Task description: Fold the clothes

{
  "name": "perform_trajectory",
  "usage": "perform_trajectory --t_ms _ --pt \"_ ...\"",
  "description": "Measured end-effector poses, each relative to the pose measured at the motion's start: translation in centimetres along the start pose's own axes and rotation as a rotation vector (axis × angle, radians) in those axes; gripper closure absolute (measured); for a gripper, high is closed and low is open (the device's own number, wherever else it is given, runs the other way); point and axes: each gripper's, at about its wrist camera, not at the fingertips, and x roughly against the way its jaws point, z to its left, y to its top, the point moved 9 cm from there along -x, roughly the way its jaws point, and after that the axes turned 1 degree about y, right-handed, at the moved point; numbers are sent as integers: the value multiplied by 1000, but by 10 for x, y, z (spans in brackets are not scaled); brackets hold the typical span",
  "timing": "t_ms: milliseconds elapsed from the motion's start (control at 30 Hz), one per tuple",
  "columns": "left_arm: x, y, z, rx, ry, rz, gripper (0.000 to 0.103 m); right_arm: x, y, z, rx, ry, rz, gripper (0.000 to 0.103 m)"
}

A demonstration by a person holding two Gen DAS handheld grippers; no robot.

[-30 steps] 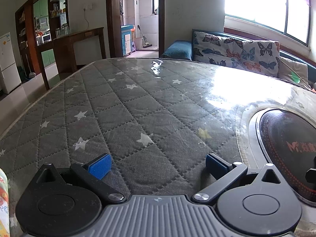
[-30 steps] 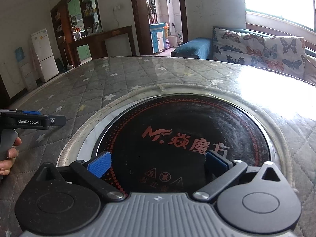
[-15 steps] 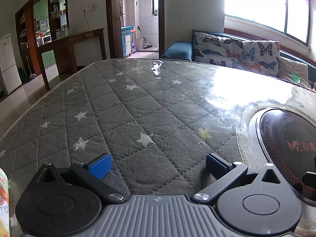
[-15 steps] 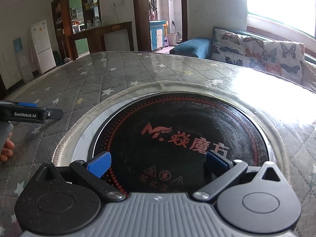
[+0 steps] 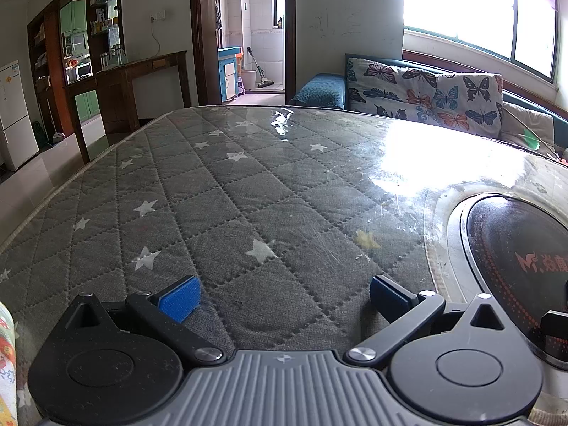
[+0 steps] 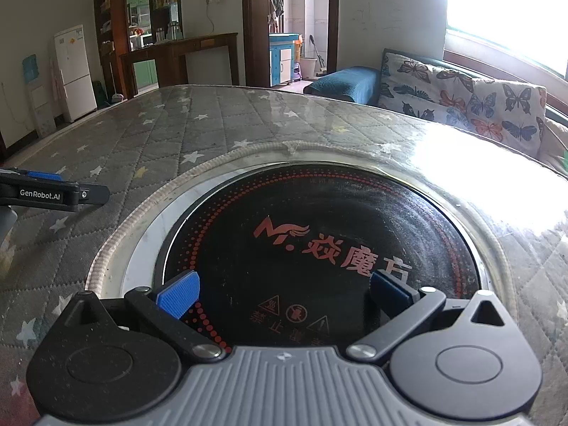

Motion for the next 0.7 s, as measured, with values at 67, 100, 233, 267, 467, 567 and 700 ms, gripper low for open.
perform_trajectory --t_ms 67,100,233,267,467,567,700 --pt "0 2 6 0 -2 0 0 0 0 0 4 -4 2 0" --pt "0 3 7 0 -2 0 0 0 -1 0 4 -4 2 0" --pt "0 3 7 0 -2 0 0 2 -2 0 4 -4 1 0" --pt "0 3 8 0 -2 0 0 2 -2 0 4 -4 1 0" --pt "0 2 9 0 -1 0 0 4 -3 0 4 -4 1 0" --pt "0 2 9 0 -1 0 0 5 -4 0 4 -4 1 0" --pt "0 3 8 0 -2 0 0 6 -5 0 4 -5 1 0"
